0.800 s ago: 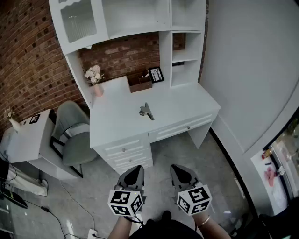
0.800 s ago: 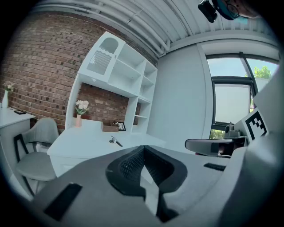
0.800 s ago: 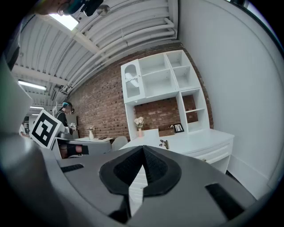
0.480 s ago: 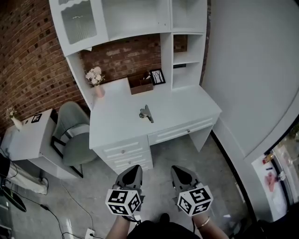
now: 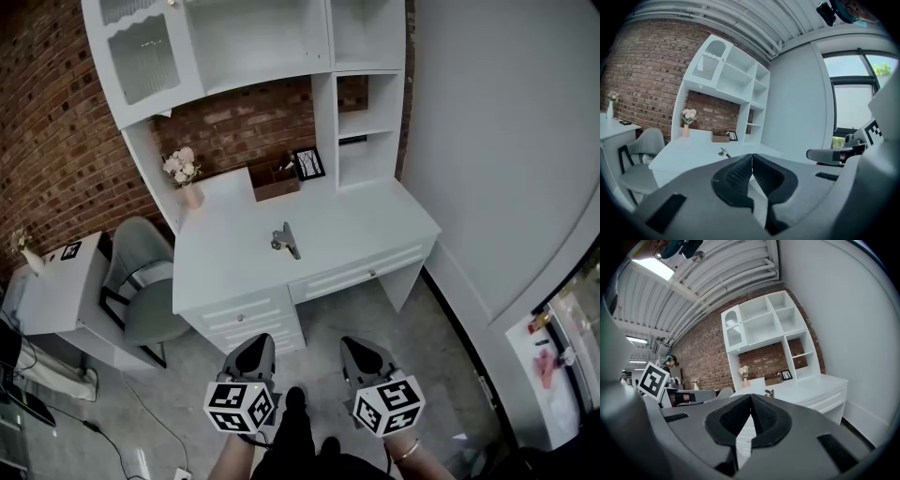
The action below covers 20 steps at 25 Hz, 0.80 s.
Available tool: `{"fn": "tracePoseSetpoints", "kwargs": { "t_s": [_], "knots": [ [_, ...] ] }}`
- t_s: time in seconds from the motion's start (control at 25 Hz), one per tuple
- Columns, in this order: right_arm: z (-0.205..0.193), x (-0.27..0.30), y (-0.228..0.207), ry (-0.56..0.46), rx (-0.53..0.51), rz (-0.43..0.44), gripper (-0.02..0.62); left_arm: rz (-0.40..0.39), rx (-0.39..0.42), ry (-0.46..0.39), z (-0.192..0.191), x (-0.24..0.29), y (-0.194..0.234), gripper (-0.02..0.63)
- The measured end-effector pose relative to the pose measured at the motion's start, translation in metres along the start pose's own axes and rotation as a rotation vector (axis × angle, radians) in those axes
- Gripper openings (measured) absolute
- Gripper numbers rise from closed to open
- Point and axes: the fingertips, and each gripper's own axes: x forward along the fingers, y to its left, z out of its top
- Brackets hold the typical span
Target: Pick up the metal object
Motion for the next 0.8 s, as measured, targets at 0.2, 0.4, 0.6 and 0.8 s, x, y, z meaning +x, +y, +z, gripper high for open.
{"fn": "tracePoseSetpoints", "kwargs": {
  "t_s": [0.2,0.4,0.6,0.8],
  "knots": [
    [0.003,0.018,-0.017,-0.002,0.019,-0.023,0.005,-0.012,0.011,0.005,0.004,0.025,0.008,0.009],
    [0.008,0.056,-0.028,0.002,0.026,-0.019,0.005,-0.014,0.002,0.02,0.003,0.062,0.032,0.009],
    [0.014,0.112,-0.042,0.015,0.032,-0.023,0.005,-0.023,-0.01,0.04,0.007,0.111,0.068,0.009],
    [0.02,0.17,-0.056,0.037,0.044,-0.041,0.004,-0.046,-0.023,0.07,0.014,0.16,0.103,0.011]
  ]
}}
